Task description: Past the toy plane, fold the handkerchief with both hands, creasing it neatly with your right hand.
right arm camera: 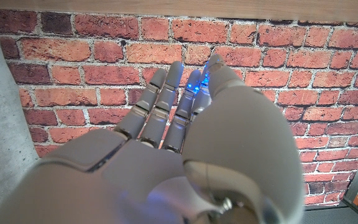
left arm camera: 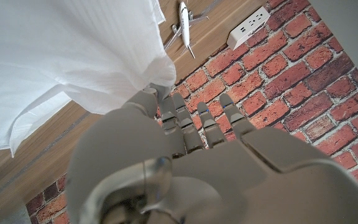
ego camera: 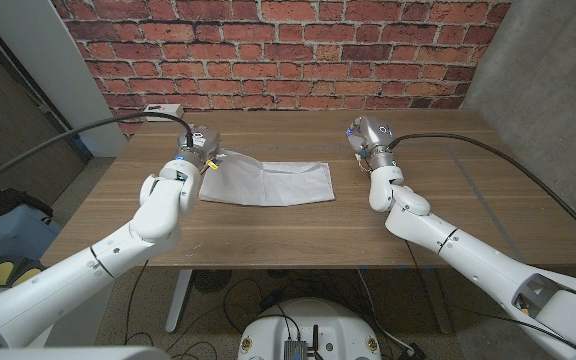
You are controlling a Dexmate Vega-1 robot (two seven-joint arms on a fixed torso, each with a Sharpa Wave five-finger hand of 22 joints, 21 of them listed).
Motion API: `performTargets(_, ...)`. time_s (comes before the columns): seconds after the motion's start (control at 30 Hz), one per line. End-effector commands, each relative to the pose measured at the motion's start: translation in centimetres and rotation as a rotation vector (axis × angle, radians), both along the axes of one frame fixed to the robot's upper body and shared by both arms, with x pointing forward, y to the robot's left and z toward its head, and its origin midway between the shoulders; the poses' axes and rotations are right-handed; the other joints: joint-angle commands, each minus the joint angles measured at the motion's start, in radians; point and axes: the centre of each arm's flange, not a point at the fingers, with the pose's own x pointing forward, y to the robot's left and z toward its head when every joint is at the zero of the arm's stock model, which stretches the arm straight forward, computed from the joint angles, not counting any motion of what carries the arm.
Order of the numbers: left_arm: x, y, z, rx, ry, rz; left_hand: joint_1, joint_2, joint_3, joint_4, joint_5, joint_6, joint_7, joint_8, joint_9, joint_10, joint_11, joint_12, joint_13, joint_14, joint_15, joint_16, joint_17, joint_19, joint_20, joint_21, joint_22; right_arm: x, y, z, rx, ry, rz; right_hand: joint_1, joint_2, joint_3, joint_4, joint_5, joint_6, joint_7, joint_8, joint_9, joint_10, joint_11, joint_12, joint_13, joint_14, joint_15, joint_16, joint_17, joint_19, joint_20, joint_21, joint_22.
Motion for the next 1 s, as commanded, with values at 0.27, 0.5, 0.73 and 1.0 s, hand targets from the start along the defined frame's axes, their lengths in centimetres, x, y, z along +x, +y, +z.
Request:
performTargets(0.27, 3.0, -0.4, 0.1, 0.059, 0.026, 0.032, -0.041, -0.002, 0.000, 0.029, -0.002, -0.143, -0.026, -0.090, -0.030, -0.033, 0.016, -0.016, 0.004, 0.004, -0.070, 0.001, 0.010, -0.002, 0.016, 0.012, 0.000, -0.4, -0.4, -0.2, 0.003, 0.005, -0.011, -0.003, -0.007, 0.006, 0.002, 0.005, 0.007, 0.000, 0.005, 0.004, 0.006, -0.003, 0.003, 0.001, 0.010, -0.146, -0.005, 0.005, -0.005, 0.000, 0.011, 0.000)
performTargets(0.5, 3.8, -0.6, 0.1, 0.086, 0.008, 0.105, -0.062, 0.003, 0.001, 0.037, -0.011, -0.268, -0.077, -0.163, -0.054, -0.059, 0.016, -0.027, 0.005, -0.001, -0.068, 0.000, 0.015, -0.005, 0.018, 0.016, 0.000, -0.6, -0.4, -0.2, 0.001, 0.007, -0.009, -0.002, -0.007, 0.008, 0.000, 0.005, 0.006, -0.002, 0.004, 0.005, 0.006, -0.002, 0.003, 0.001, 0.010, -0.148, -0.007, 0.008, -0.007, 0.000, 0.014, 0.000)
performTargets(0.73, 4.1, -0.8, -0.2, 0.087, -0.028, 0.154, -0.088, 0.016, 0.010, 0.066, -0.015, -0.319, -0.094, -0.191, -0.069, -0.065, 0.018, -0.031, 0.005, -0.002, -0.064, 0.002, 0.024, -0.009, 0.021, 0.018, 0.000, -0.8, -0.5, -0.2, -0.002, 0.014, -0.006, -0.004, -0.007, 0.009, 0.001, 0.005, 0.006, -0.002, 0.003, 0.004, 0.004, -0.001, 0.002, 0.000, 0.011, -0.147, -0.009, 0.009, -0.008, 0.000, 0.016, 0.000)
performTargets(1.0, 3.6, -1.1, -0.6, 0.036, -0.017, 0.085, -0.135, 0.011, 0.010, 0.112, -0.023, -0.345, -0.083, -0.204, -0.085, -0.063, 0.029, -0.031, 0.006, 0.015, -0.058, 0.010, 0.032, -0.005, 0.015, 0.025, 0.002, -1.3, 0.1, -0.4, -0.019, 0.016, 0.028, -0.037, 0.009, 0.008, 0.024, 0.005, -0.011, -0.021, -0.007, -0.001, -0.021, 0.002, -0.011, -0.001, -0.010, -0.133, -0.028, 0.006, -0.009, 0.001, 0.023, 0.000)
